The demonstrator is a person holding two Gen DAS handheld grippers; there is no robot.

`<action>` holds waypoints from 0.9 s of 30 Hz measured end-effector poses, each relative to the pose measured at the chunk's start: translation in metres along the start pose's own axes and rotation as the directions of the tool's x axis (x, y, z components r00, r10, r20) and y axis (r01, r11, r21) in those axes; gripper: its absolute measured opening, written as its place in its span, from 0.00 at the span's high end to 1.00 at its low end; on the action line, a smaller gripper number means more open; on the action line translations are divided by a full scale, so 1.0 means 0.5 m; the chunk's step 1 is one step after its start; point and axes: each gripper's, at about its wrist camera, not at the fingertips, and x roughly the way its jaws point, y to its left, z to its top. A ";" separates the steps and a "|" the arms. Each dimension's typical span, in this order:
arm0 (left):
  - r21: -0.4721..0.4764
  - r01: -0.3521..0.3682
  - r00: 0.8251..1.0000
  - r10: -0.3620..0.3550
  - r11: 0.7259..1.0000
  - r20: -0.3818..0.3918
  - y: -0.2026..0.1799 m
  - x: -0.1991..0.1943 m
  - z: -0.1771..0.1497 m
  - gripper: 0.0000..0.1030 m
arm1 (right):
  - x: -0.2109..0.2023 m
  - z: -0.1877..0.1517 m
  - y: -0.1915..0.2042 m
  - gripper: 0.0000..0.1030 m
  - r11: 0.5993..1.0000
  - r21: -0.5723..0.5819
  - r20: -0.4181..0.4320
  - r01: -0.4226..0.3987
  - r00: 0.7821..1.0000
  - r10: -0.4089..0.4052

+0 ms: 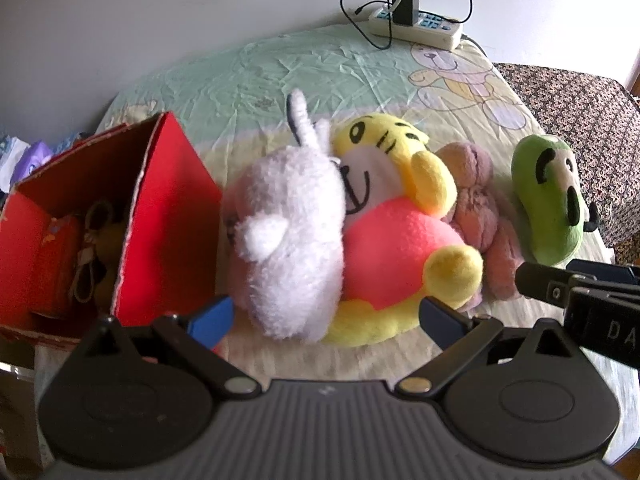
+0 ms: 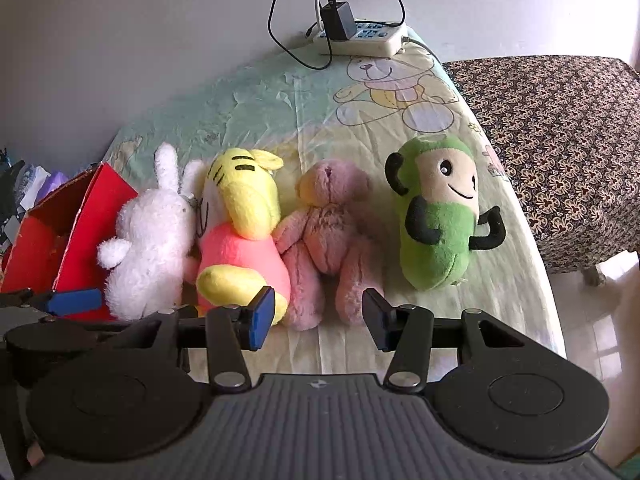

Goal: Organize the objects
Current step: 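Move the right gripper toward the green cucumber plush, then grasp the green cucumber plush with the right gripper and lift it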

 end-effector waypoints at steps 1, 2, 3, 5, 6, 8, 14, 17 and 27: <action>0.000 -0.001 1.000 0.001 1.000 0.000 -0.002 0.000 0.000 0.04 | -0.001 0.000 -0.003 0.50 1.000 0.002 0.001 -0.002 1.000 0.002; 0.002 -0.001 1.000 0.001 1.000 0.002 -0.003 -0.002 0.001 0.04 | -0.002 0.001 -0.006 0.50 1.000 0.003 0.003 -0.005 1.000 0.005; 0.004 -0.003 1.000 0.003 1.000 0.005 -0.006 -0.003 0.001 0.04 | -0.003 0.001 -0.009 0.50 1.000 0.006 0.005 -0.007 1.000 0.007; 0.010 -0.008 1.000 0.008 1.000 0.014 -0.011 -0.008 0.003 0.04 | -0.005 0.003 -0.015 0.50 1.000 0.013 0.008 -0.013 1.000 0.012; 0.014 -0.012 1.000 0.011 1.000 0.019 -0.013 -0.010 0.003 0.04 | -0.005 0.004 -0.018 0.50 1.000 0.017 0.009 -0.016 1.000 0.016; 0.021 -0.018 0.999 0.017 1.000 0.028 -0.018 -0.015 0.006 0.04 | -0.007 0.007 -0.023 0.50 0.999 0.025 0.011 -0.022 1.000 0.022; 0.043 -0.030 0.999 0.028 0.999 0.045 -0.029 -0.027 0.016 0.04 | -0.020 0.009 -0.035 0.49 0.998 0.039 0.033 -0.046 0.998 0.045; 0.061 -0.037 0.997 0.033 0.997 0.064 -0.036 -0.035 0.027 0.04 | -0.029 0.011 -0.041 0.49 0.997 0.048 0.049 -0.061 0.997 0.059; 0.135 0.011 0.993 -0.027 0.991 0.118 -0.085 -0.052 0.066 0.04 | -0.081 0.042 -0.112 0.45 0.990 0.118 0.165 -0.075 0.985 0.055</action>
